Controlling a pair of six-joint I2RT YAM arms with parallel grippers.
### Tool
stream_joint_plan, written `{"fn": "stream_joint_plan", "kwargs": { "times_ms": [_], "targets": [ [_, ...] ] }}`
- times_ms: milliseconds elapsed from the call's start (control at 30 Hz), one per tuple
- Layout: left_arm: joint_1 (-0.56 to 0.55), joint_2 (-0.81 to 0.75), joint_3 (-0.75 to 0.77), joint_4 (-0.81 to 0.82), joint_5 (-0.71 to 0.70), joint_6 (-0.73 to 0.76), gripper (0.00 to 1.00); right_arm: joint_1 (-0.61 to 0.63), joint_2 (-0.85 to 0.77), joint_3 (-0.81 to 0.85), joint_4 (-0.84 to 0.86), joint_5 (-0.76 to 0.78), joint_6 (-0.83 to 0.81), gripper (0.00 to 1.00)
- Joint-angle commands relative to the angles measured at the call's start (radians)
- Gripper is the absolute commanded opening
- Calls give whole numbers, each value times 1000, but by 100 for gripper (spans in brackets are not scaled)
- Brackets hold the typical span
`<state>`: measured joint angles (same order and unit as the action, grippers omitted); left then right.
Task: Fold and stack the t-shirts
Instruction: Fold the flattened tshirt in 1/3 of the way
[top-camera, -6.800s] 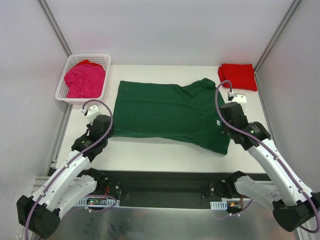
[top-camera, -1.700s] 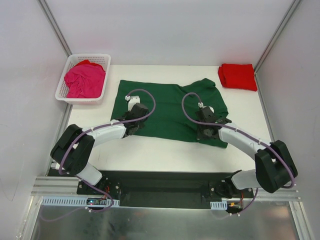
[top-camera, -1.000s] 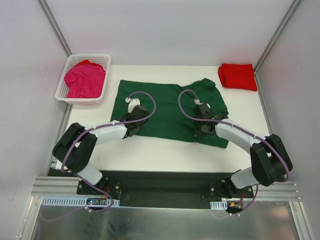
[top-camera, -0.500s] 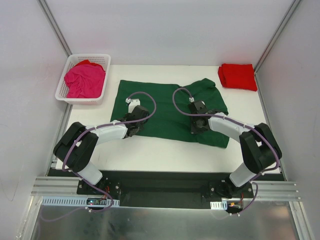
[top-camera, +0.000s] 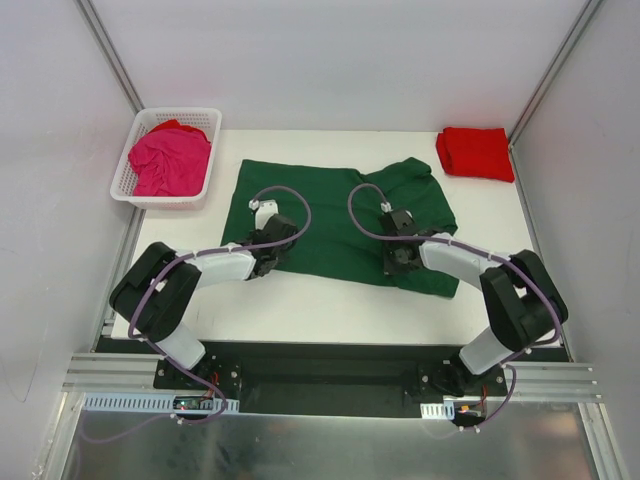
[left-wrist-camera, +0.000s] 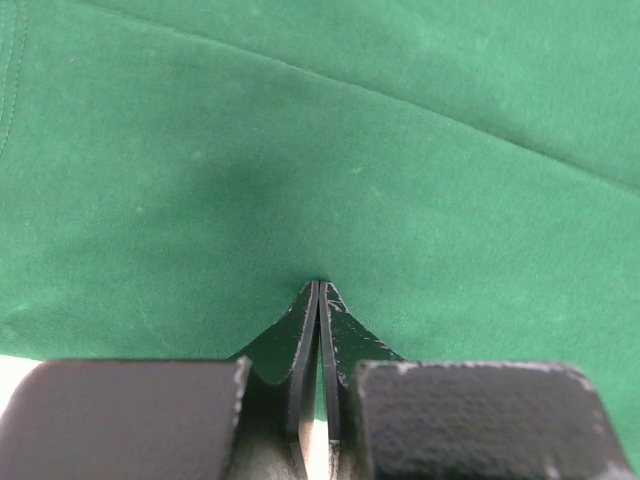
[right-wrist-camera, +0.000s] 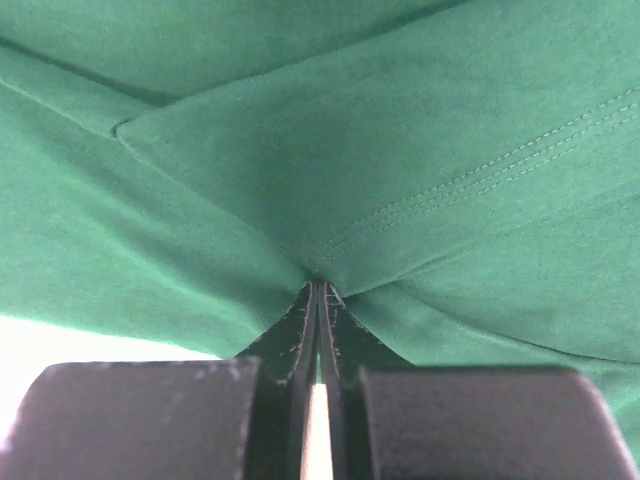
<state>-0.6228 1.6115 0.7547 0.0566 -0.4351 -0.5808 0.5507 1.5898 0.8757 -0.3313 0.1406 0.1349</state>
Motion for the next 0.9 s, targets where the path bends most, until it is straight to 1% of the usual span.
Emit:
{"fn": "stream_joint_plan", "kwargs": {
  "times_ms": [0,333,633,667,867],
  "targets": [
    [-8,24,-74,-41,55,-71,0,14,-71,-41,-37,-16,28,1],
    [-28,-76,-163,-50,67,-116,0,49,-148,-75,-103,-7,68,1],
    [-46,-165,-276,-52,62,-163,0,90,-157,-104,-138,2,97,1],
    [-46,-171,-282,-73,58,-168,0,98,-166,-107,-140,4,97,1],
    [-46,-179,-288,-77,50,-168,0,107,-221,-87,-149,57,91,1]
  ]
}}
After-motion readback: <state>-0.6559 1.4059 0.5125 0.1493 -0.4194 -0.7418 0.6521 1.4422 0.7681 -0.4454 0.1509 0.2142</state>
